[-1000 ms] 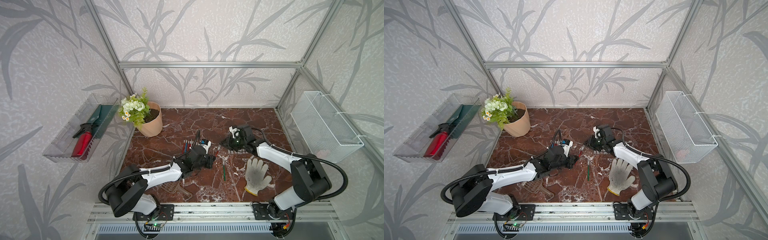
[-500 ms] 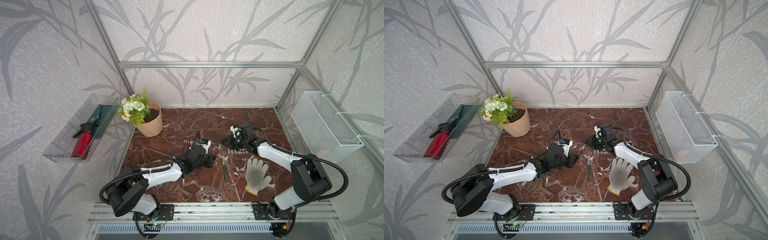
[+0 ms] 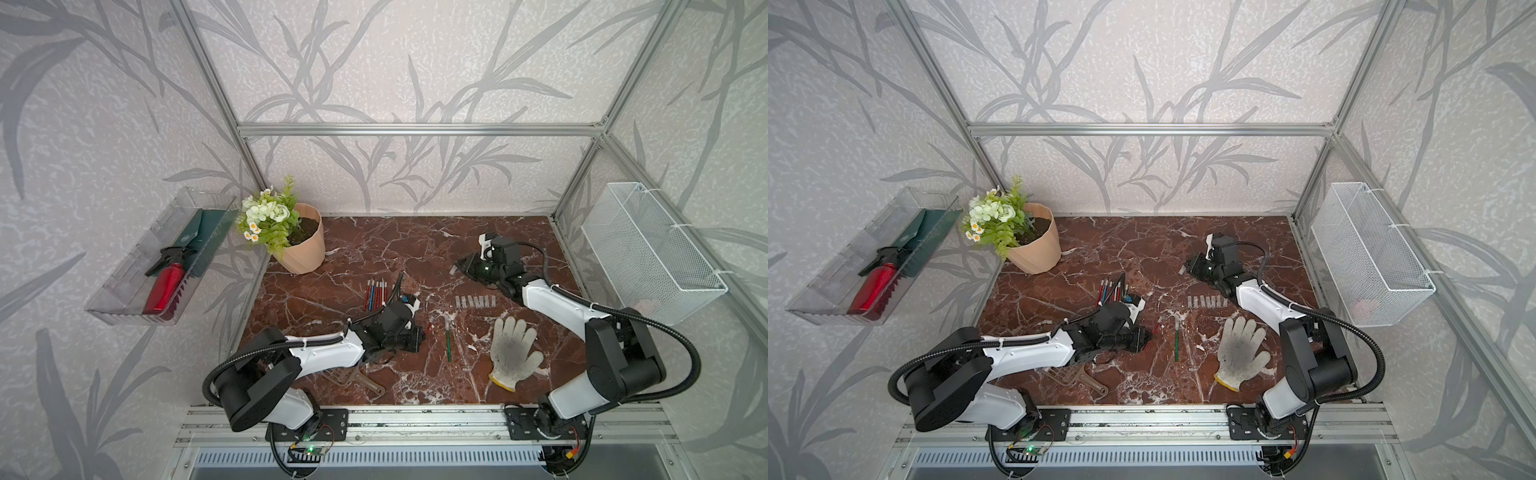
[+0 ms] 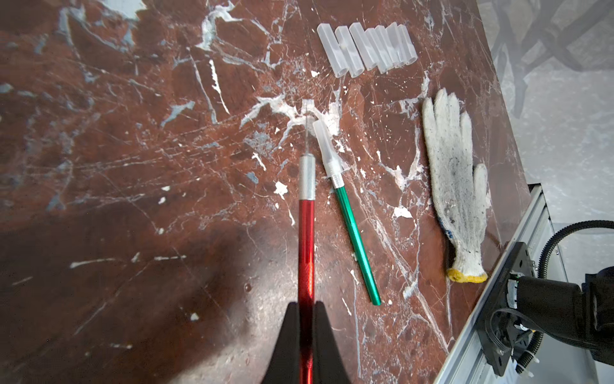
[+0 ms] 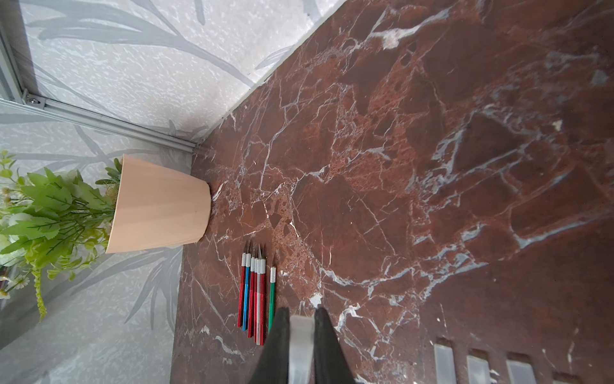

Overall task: Remove protective caps from carving knives
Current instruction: Place the protective sleeve at the center of the board.

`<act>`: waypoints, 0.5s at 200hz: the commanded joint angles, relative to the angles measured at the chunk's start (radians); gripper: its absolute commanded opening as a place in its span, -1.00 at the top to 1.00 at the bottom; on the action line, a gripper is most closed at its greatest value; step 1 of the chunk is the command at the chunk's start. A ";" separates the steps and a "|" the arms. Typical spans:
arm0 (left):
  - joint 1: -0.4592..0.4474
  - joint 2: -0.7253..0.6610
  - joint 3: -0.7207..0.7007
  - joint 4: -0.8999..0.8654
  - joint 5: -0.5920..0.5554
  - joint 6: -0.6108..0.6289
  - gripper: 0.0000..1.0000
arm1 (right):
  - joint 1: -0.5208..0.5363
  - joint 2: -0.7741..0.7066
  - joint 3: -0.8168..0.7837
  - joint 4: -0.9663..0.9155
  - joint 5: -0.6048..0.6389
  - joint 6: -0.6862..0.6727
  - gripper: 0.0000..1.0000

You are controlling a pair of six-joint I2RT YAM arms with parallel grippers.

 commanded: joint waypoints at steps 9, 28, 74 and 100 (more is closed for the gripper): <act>0.006 -0.049 -0.018 0.023 -0.048 -0.037 0.87 | 0.004 -0.048 0.036 -0.119 -0.013 -0.121 0.81; 0.010 -0.067 -0.030 0.046 -0.079 -0.053 0.87 | 0.009 -0.073 0.058 -0.243 -0.012 -0.223 0.80; 0.045 -0.101 -0.057 0.090 -0.105 -0.076 0.87 | 0.053 -0.096 0.125 -0.519 0.049 -0.408 0.76; 0.067 -0.113 -0.079 0.138 -0.079 -0.081 0.87 | 0.113 -0.082 0.169 -0.609 0.123 -0.465 0.76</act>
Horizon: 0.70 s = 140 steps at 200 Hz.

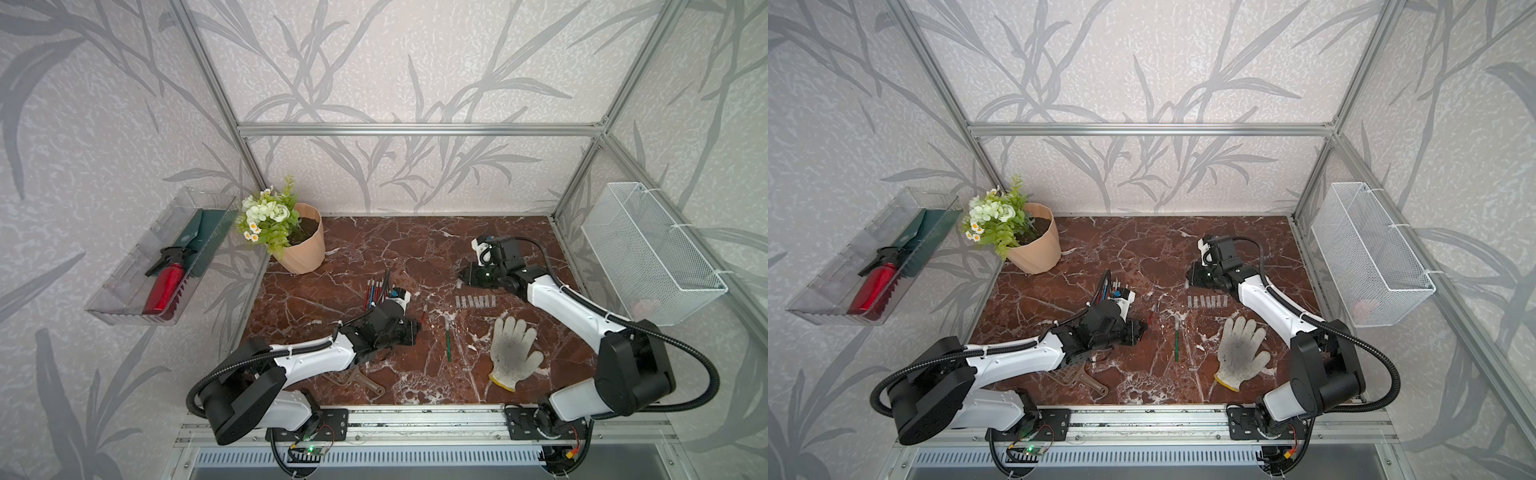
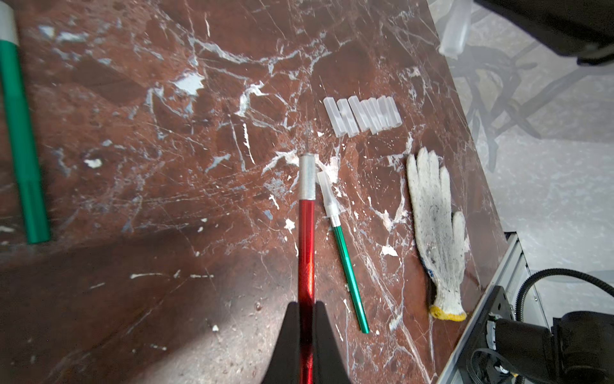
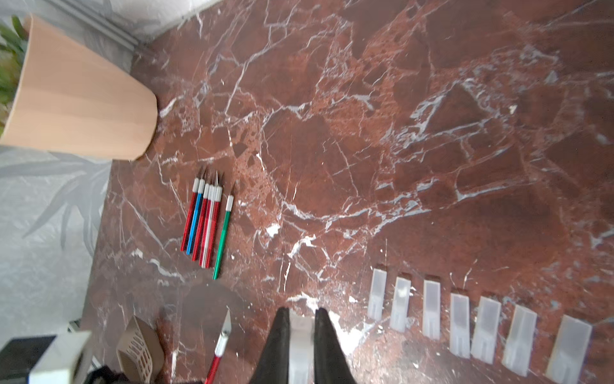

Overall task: Remove protective caps from carving knives
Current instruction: Place the protective sleeve at the center of the board.

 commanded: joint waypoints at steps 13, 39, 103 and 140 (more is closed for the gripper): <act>0.024 -0.031 -0.034 0.064 -0.005 -0.016 0.87 | 0.072 0.005 0.067 -0.186 0.097 -0.117 0.76; 0.032 -0.028 -0.051 0.091 0.006 -0.017 0.87 | 0.092 0.058 0.096 -0.204 0.098 -0.094 0.76; 0.036 -0.036 -0.071 0.122 0.017 -0.010 0.87 | 0.133 0.204 0.181 -0.252 0.152 -0.066 0.76; 0.043 -0.079 -0.070 0.108 0.013 0.003 0.87 | 0.136 0.257 0.182 -0.244 0.164 -0.044 0.77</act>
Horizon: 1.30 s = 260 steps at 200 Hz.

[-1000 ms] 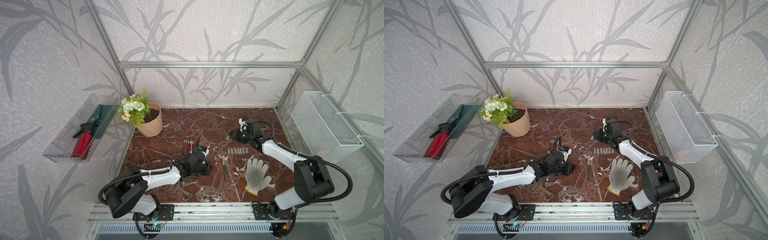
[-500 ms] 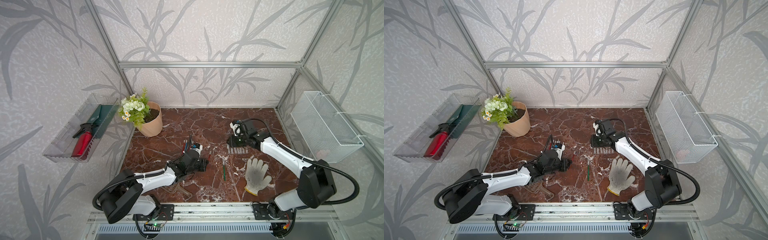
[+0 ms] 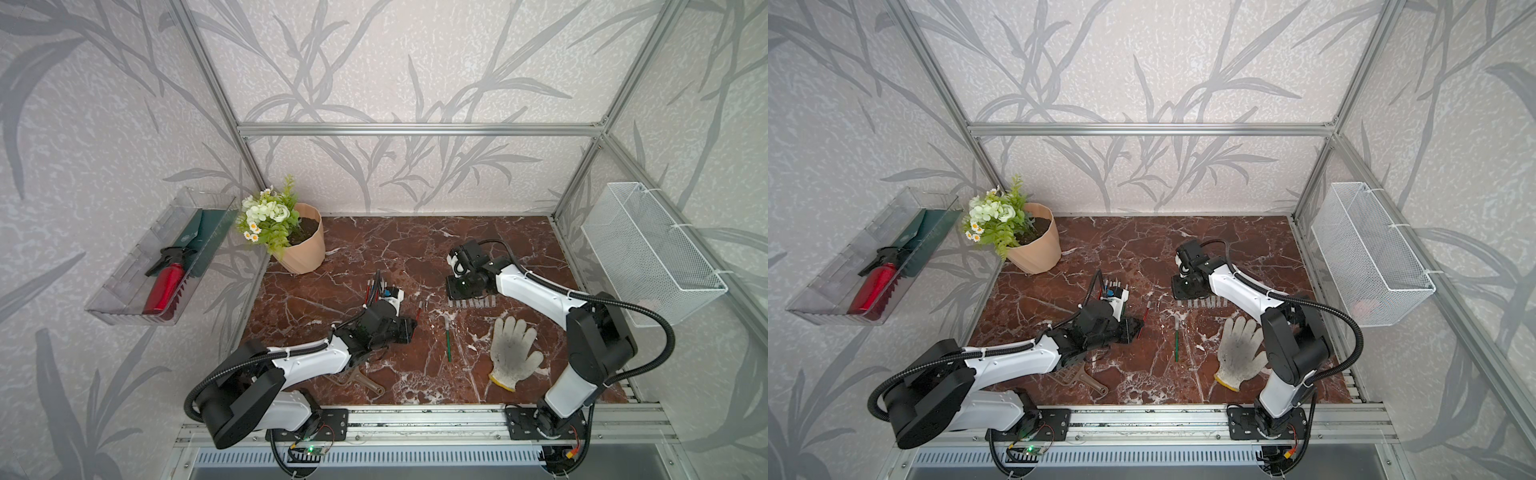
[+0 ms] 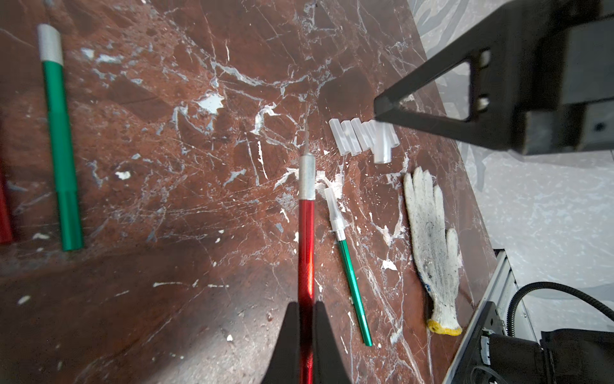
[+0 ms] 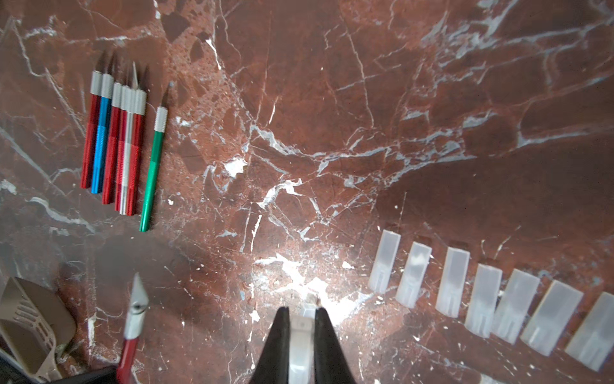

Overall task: Remove protective caps from carving knives
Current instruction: Place the protective sleeve at the center of the board.

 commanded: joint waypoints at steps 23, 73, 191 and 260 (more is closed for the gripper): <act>0.009 -0.057 -0.006 -0.003 -0.006 0.032 0.87 | 0.003 0.044 0.024 -0.019 0.030 0.013 0.77; 0.017 -0.090 -0.013 -0.050 -0.003 0.055 0.87 | 0.002 0.053 0.002 -0.011 0.016 -0.015 0.78; 0.050 -0.207 0.001 -0.221 -0.082 0.076 0.87 | -0.004 0.133 0.064 -0.035 0.033 -0.054 0.78; 0.051 -0.192 -0.028 -0.180 -0.053 0.066 0.87 | -0.007 0.164 0.078 -0.046 0.065 -0.050 0.78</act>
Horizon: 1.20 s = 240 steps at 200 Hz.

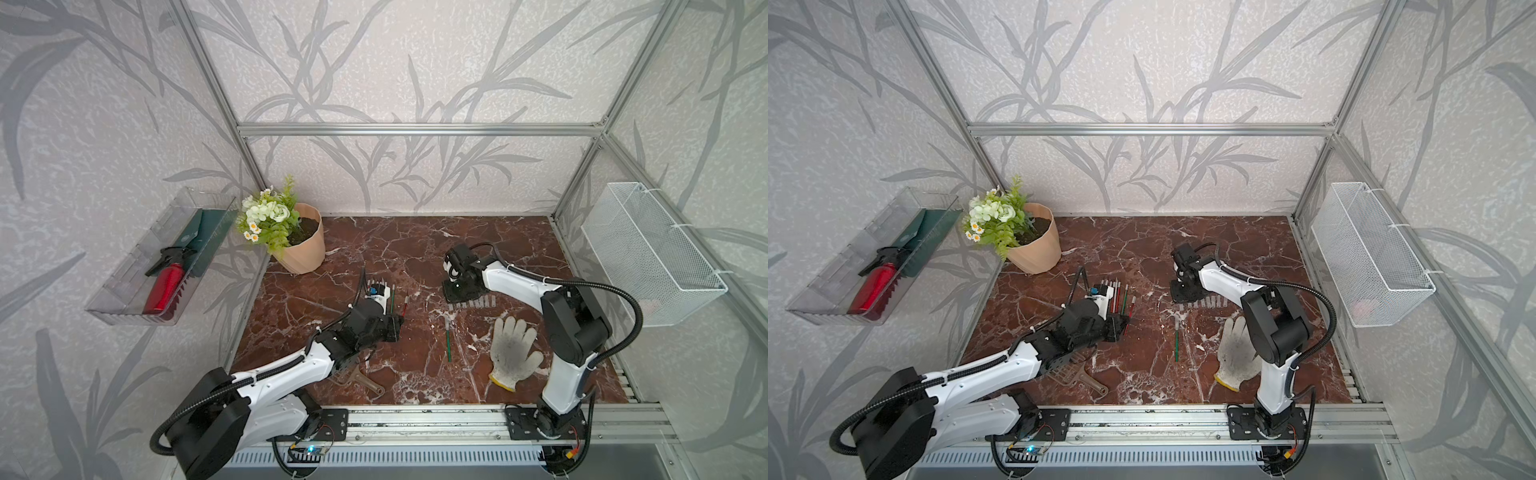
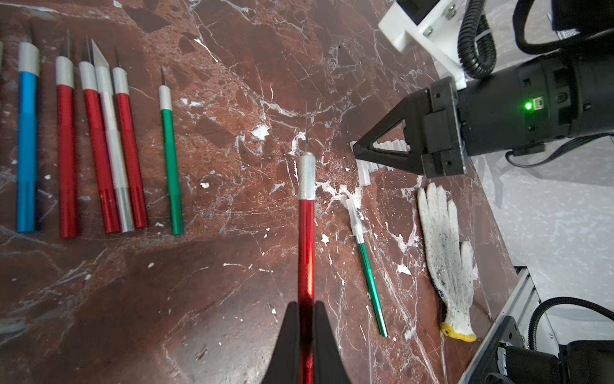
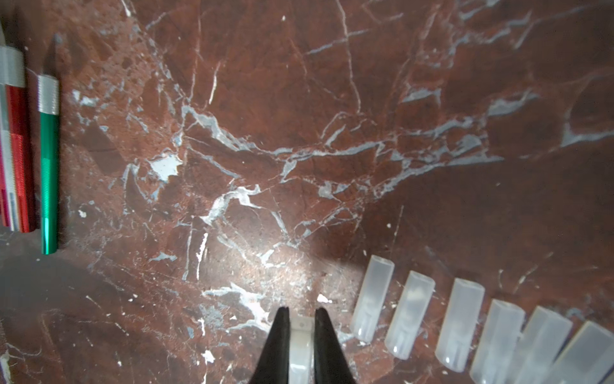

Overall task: Remove protective caps from carving knives
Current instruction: Place the protective sleeve at the center of the board.

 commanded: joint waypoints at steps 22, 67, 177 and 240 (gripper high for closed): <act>0.004 0.007 -0.021 0.070 0.035 -0.006 0.87 | -0.004 0.023 0.025 -0.026 0.025 -0.004 0.78; 0.004 0.041 -0.013 0.093 0.060 -0.014 0.86 | -0.007 0.034 0.024 -0.022 0.037 0.010 0.76; 0.004 0.078 -0.024 0.145 0.081 -0.029 0.87 | -0.022 0.054 0.022 -0.008 0.028 0.026 0.74; 0.004 0.079 -0.030 0.146 0.075 -0.032 0.86 | -0.024 0.076 0.026 0.006 0.022 0.038 0.72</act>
